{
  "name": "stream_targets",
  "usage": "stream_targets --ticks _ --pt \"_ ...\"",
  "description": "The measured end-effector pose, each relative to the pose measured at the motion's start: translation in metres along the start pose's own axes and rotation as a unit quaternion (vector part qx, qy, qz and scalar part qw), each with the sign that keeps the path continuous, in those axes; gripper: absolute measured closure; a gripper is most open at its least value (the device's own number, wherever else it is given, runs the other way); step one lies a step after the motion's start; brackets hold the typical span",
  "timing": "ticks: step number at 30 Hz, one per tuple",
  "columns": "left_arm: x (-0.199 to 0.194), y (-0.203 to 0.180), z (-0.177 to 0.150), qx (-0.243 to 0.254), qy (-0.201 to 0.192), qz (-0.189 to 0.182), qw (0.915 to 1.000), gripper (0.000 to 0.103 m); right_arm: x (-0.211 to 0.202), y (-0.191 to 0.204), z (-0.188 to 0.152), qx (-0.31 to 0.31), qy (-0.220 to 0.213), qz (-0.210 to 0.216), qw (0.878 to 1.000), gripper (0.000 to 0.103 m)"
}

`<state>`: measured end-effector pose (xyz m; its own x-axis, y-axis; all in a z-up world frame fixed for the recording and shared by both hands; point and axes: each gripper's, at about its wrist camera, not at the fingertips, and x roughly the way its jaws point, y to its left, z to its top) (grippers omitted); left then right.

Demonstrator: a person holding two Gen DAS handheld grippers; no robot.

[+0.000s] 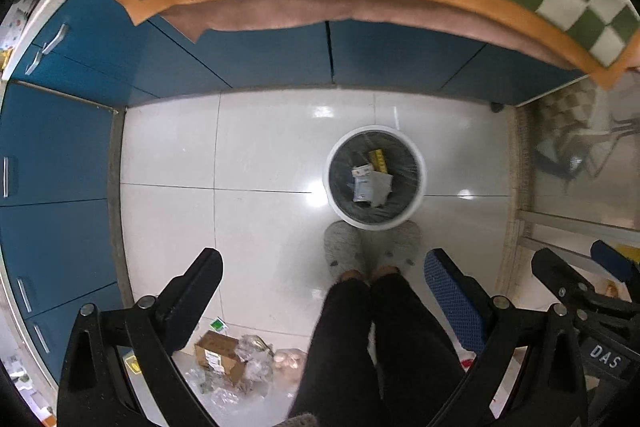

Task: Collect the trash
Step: 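Grasp the green sachet with the left tool while the right grasps the red chili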

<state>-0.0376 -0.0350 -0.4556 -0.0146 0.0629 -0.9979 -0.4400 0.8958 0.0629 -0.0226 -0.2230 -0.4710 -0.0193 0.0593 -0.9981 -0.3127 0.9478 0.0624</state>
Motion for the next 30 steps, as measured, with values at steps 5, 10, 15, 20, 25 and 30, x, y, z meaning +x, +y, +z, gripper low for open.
stream_targets --ticks 5,10,15,20,25,30 --pt "-0.05 0.005 -0.01 0.008 -0.021 -0.022 0.9995 0.0 -0.071 0.0 -0.02 0.001 -0.011 0.008 1.0 0.0" --pt "-0.091 0.01 -0.007 0.012 -0.06 -0.033 0.9976 0.0 -0.123 0.002 -0.029 0.009 -0.032 0.024 0.999 0.0" --pt "-0.136 0.006 0.022 0.014 -0.133 -0.024 0.9907 0.0 -0.167 0.003 -0.014 0.039 -0.082 0.058 0.994 0.0" --pt "-0.171 0.008 0.09 -0.013 -0.191 -0.011 0.9814 0.0 -0.2 -0.013 0.032 0.078 -0.121 0.084 0.986 0.0" --pt "-0.18 0.002 0.172 -0.044 -0.203 0.002 0.9782 0.0 -0.217 -0.045 0.1 0.116 -0.152 0.086 0.978 0.0" --pt "-0.163 -0.015 0.272 -0.079 -0.186 0.014 0.9793 0.001 -0.203 -0.087 0.22 0.155 -0.171 0.09 0.969 0.0"
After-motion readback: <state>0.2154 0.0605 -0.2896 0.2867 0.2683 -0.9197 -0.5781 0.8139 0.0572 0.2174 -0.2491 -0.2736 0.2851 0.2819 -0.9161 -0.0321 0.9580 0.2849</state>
